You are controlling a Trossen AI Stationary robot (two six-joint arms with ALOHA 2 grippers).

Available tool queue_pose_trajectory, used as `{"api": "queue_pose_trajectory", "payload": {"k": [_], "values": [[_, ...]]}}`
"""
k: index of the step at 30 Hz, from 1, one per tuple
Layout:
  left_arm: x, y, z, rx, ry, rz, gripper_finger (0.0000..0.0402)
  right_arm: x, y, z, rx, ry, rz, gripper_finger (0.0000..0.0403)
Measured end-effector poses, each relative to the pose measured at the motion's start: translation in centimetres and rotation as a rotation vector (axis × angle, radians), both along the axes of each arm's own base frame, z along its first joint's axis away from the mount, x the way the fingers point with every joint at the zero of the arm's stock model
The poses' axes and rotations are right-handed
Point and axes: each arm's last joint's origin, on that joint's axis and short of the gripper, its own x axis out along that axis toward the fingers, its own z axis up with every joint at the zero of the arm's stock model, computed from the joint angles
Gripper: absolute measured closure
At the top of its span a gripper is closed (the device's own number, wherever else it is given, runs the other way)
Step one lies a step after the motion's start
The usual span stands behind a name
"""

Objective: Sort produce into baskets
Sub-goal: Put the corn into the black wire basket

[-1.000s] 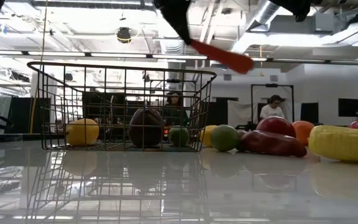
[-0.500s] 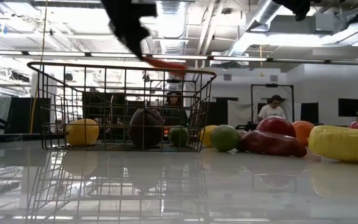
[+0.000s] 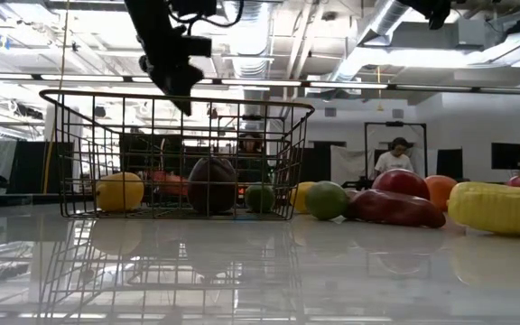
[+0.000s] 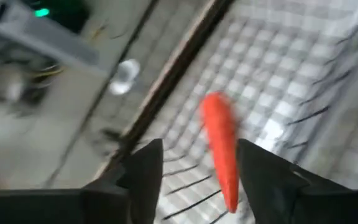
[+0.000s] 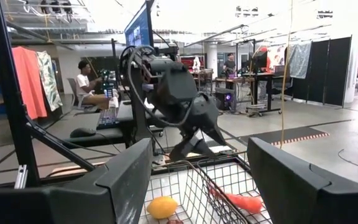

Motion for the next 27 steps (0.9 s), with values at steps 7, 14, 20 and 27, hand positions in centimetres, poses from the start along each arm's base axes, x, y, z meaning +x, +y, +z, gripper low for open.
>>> {"api": "queue_pose_trajectory", "payload": {"k": [7, 14, 20, 27], "values": [[2.7, -2.5, 0.7, -0.162, -0.229, -0.271, 0.0186, 0.0, 0.0, 0.0, 0.0, 0.003, 0.0, 0.0111], [5.9, -7.3, -0.2, -0.16, -0.264, -0.451, 0.0189, 0.0, 0.0, 0.0, 0.0, 0.005, 0.001, 0.0111], [9.6, -11.0, -0.4, -0.157, -0.182, -0.576, 0.0189, 0.3, 0.1, -0.2, 0.0, 0.012, 0.001, 0.0111], [13.4, -13.5, 0.3, -0.141, -0.109, -0.662, 0.0189, 0.4, 0.1, -0.2, 0.0, 0.008, 0.001, 0.0111]]}}
